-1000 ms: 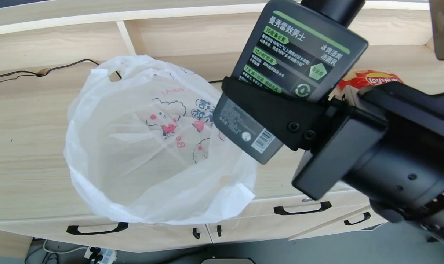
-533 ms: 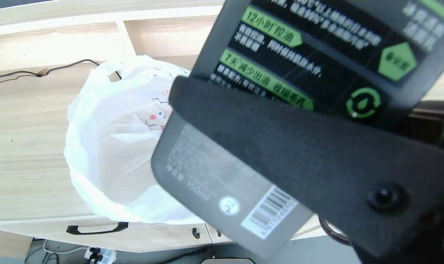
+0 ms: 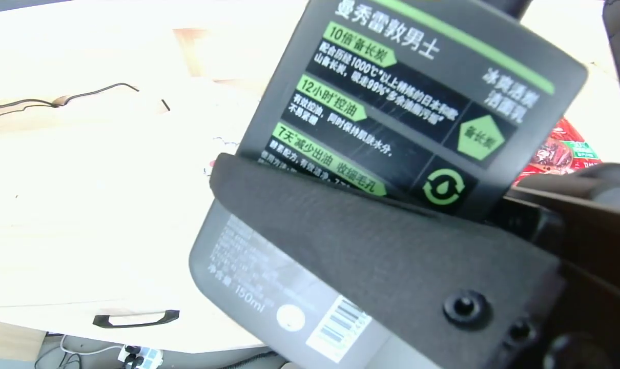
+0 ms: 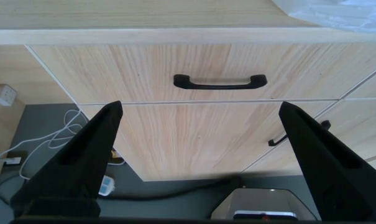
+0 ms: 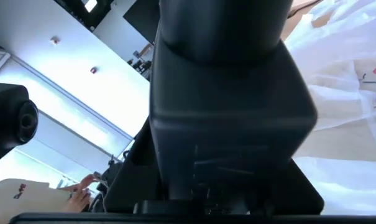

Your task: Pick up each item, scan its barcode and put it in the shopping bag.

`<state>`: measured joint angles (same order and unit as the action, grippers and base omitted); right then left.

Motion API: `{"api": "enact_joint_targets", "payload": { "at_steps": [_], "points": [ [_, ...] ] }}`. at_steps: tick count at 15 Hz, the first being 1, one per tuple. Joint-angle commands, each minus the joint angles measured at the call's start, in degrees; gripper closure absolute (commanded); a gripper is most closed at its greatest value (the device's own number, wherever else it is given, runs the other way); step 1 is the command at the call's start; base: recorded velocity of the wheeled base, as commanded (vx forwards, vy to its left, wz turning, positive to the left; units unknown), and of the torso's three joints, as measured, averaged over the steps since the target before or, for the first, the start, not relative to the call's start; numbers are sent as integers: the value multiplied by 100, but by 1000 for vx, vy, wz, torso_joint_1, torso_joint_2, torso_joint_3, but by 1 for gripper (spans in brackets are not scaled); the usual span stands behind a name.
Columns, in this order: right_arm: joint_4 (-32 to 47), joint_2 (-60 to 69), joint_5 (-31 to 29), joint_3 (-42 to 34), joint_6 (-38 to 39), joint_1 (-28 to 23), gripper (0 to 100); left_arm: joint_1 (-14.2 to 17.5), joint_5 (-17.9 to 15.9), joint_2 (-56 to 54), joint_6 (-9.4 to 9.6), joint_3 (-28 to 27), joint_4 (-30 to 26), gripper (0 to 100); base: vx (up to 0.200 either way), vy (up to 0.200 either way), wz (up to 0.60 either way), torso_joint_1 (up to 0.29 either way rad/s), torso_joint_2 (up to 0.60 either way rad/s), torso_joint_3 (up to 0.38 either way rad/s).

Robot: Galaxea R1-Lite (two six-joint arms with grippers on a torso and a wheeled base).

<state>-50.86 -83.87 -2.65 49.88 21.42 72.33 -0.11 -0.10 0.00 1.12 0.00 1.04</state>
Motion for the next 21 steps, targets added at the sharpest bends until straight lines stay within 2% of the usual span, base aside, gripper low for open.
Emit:
{"api": "enact_joint_targets", "payload": {
  "at_steps": [1, 3, 7, 8, 10, 11, 13, 14, 15, 16, 18, 20, 21],
  "points": [
    [-21, -6, 1, 21, 99, 1, 100, 2, 1, 9, 2, 0, 2, 0, 0, 0, 0, 0, 0, 0],
    [-135, 90, 80, -58, 301, 10, 100, 2, 1, 9, 2, 0, 2, 0, 0, 0, 0, 0, 0, 0],
    [-135, 161, 115, -286, 222, -96, 100, 2, 1, 9, 2, 0, 2, 0, 0, 0, 0, 0, 0, 0],
    [-126, 99, 89, -357, -103, -544, 100, 2, 1, 9, 2, 0, 2, 0, 0, 0, 0, 0, 0, 0],
    [-126, -94, 282, -339, -1377, -2126, 100, 2, 1, 9, 2, 0, 2, 0, 0, 0, 0, 0, 0, 0],
    [-126, -209, 722, -146, -1878, -3023, 100, 2, 1, 9, 2, 0, 2, 0, 0, 0, 0, 0, 0, 0],
    [-126, -560, 1390, 241, -2722, -4051, 100, 2, 1, 9, 2, 0, 2, 0, 0, 0, 0, 0, 0, 0],
    [-126, -894, 1926, 593, -2977, -4244, 100, 2, 1, 9, 2, 0, 2, 0, 0, 0, 0, 0, 0, 0],
    [-126, -1044, 2084, 777, -3126, -4253, 100, 2, 1, 9, 2, 0, 2, 0, 0, 0, 0, 0, 0, 0],
    [-144, -1588, 2181, 1410, -3654, -4253, 100, 2, 1, 9, 2, 0, 2, 0, 0, 0, 0, 0, 0, 0],
    [-161, -2045, 2550, 2052, -4436, -4315, 100, 2, 1, 0, 2, 0, 2, 0, 0, 0, 0, 0, 0, 0],
    [-267, -2529, 3833, 2535, -5614, -4543, 100, -7, 1, 0, 2, 0, 2, 0, 0, 0, 0, 0, 0, 0],
    [-469, -2687, 4123, 2649, -6000, -4605, 100, 2, 1, 9, 2, 0, 2, 0, 0, 0, 0, 0, 0, 0]
  ]
}}
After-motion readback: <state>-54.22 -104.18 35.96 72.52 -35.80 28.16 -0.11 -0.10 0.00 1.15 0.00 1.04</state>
